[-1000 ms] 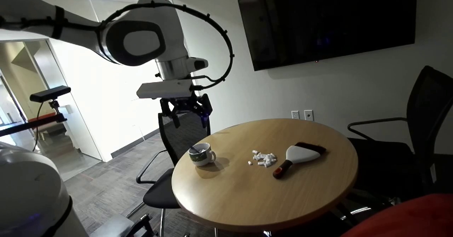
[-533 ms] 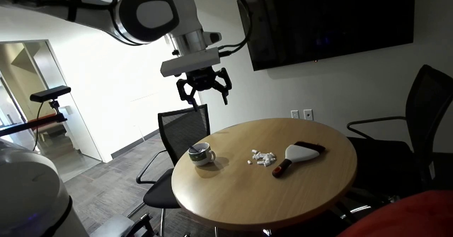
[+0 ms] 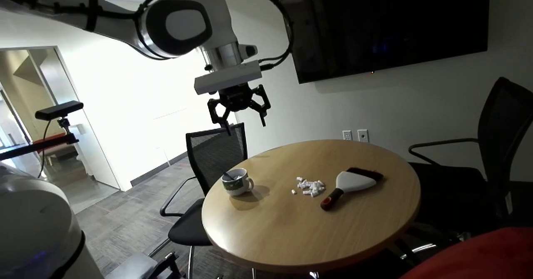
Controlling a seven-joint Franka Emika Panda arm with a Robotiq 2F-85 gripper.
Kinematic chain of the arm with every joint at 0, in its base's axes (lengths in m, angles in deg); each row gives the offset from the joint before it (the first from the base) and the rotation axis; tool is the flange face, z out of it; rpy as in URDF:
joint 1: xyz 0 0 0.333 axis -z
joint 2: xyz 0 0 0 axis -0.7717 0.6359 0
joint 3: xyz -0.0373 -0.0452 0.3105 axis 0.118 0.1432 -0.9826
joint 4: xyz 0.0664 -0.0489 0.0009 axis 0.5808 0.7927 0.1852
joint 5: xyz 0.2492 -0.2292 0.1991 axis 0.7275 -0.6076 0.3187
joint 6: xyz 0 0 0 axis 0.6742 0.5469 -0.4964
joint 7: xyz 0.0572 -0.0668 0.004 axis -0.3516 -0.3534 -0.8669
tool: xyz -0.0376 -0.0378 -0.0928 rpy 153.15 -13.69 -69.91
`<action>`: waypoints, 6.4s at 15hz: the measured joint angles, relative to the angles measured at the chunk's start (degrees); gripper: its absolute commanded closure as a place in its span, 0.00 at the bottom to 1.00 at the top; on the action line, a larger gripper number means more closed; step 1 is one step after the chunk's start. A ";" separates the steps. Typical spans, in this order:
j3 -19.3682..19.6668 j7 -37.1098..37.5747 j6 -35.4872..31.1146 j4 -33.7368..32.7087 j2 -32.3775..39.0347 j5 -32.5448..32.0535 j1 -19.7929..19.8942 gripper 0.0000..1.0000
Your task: Remove the pen from the mug cup and place it on the table
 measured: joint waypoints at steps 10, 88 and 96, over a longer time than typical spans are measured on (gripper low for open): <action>-15.69 -9.35 -15.59 0.72 19.05 12.58 -14.19 0.00; -29.97 -89.92 -8.68 -33.89 63.44 54.65 1.90 0.66; -30.38 -89.67 -9.92 -35.33 65.83 54.72 1.08 0.63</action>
